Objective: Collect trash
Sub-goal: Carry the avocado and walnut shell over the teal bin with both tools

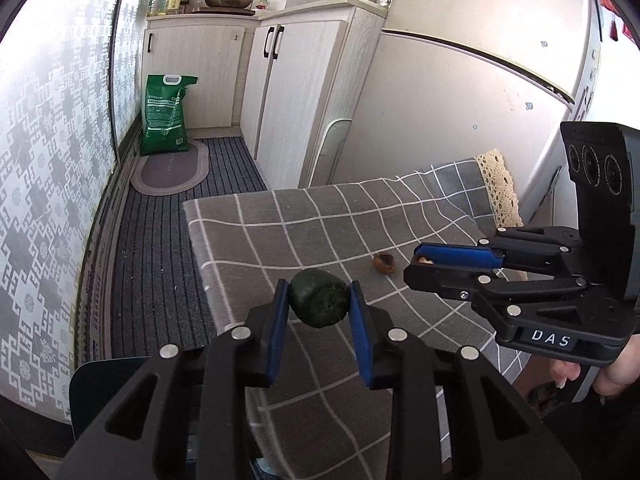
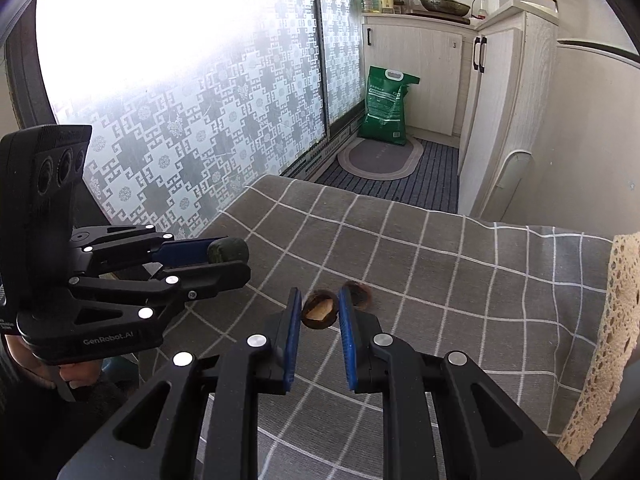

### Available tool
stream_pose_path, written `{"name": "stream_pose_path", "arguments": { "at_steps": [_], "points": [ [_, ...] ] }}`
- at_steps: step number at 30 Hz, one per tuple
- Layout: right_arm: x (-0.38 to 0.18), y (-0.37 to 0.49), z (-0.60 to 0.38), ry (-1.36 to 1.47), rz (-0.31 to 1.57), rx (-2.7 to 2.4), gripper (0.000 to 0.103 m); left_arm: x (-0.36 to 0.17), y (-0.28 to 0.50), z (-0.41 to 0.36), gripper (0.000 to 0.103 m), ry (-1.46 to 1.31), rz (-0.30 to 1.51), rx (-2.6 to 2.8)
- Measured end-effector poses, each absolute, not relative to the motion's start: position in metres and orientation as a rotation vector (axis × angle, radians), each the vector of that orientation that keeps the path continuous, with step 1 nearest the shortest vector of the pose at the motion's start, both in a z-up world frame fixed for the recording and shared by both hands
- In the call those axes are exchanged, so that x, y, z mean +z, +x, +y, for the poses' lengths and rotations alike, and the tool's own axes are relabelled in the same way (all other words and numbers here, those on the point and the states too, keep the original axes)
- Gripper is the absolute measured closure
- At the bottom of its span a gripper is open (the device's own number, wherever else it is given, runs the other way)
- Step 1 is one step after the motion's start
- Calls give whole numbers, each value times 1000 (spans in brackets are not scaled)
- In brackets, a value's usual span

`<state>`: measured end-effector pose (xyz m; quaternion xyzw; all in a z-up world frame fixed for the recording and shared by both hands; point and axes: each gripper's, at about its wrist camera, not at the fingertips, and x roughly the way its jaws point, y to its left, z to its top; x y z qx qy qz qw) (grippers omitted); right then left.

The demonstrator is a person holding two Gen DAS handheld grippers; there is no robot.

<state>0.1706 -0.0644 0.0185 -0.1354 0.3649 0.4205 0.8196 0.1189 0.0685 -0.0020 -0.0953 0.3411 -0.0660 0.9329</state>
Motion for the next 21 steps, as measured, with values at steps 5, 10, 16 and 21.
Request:
{"name": "stream_pose_path", "arguments": {
  "at_steps": [5,10,16,21],
  "points": [
    [22,160,-42,-315,771,912,84,3,106,90,72,-220,676,-119],
    [24,150,-21,-332,767,933,84,2,92,110,72,-234,671,-88],
    [29,137,0,-338,761,966,84,-4,76,128,71,-235,690,-58],
    [33,125,19,-352,756,993,84,-12,65,142,71,-233,716,-25]
  ]
}}
